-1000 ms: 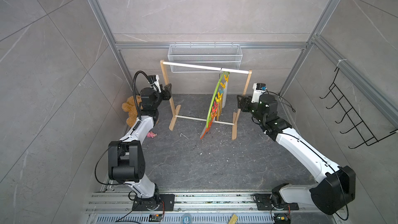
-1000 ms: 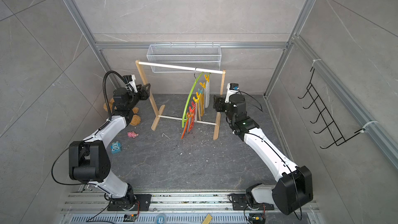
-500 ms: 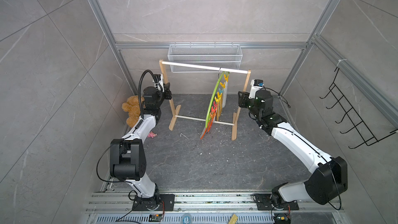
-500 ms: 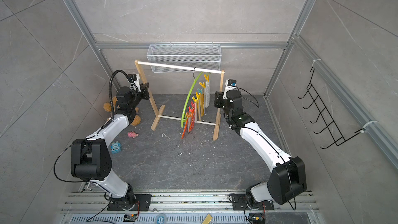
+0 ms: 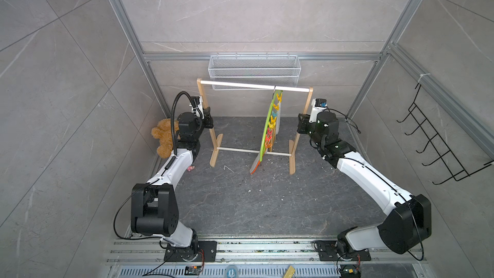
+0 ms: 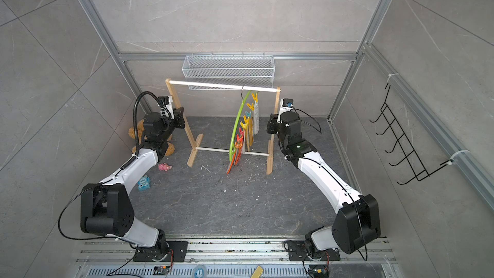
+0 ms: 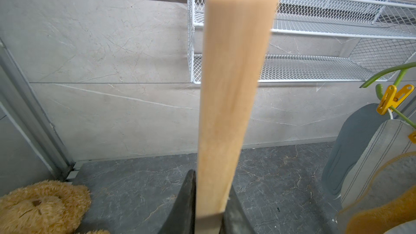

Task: Take the shoe insoles off the hanger
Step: Adjust the clothesline at the center of the board.

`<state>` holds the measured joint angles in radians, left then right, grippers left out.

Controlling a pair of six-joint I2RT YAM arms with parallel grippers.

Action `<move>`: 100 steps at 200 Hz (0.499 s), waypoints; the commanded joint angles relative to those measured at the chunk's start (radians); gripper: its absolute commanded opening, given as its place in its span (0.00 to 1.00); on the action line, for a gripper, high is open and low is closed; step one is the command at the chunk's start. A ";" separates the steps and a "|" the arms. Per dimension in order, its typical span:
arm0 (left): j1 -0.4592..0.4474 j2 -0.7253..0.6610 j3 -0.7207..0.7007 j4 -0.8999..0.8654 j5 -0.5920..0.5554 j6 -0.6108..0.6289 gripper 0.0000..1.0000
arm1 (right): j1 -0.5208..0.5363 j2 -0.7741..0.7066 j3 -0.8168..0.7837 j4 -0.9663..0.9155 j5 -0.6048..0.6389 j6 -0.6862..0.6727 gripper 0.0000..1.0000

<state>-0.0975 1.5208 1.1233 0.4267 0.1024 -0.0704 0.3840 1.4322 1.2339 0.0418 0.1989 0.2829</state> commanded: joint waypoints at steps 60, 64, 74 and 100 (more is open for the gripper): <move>-0.079 -0.218 -0.067 -0.076 -0.086 -0.127 0.00 | -0.021 0.039 0.143 -0.109 -0.046 -0.055 0.27; -0.084 -0.224 -0.069 -0.083 -0.090 -0.129 0.00 | -0.024 0.040 0.147 -0.114 -0.048 -0.054 0.27; -0.097 -0.234 -0.078 -0.093 -0.103 -0.132 0.00 | -0.031 0.043 0.152 -0.121 -0.055 -0.054 0.27; -0.137 -0.256 -0.100 -0.101 -0.141 -0.129 0.00 | -0.059 0.060 0.174 -0.147 -0.082 -0.044 0.26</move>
<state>-0.1852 1.3346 1.0222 0.2741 -0.0776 -0.0837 0.3458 1.4715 1.3548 -0.0944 0.1604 0.2352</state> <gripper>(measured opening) 0.162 0.265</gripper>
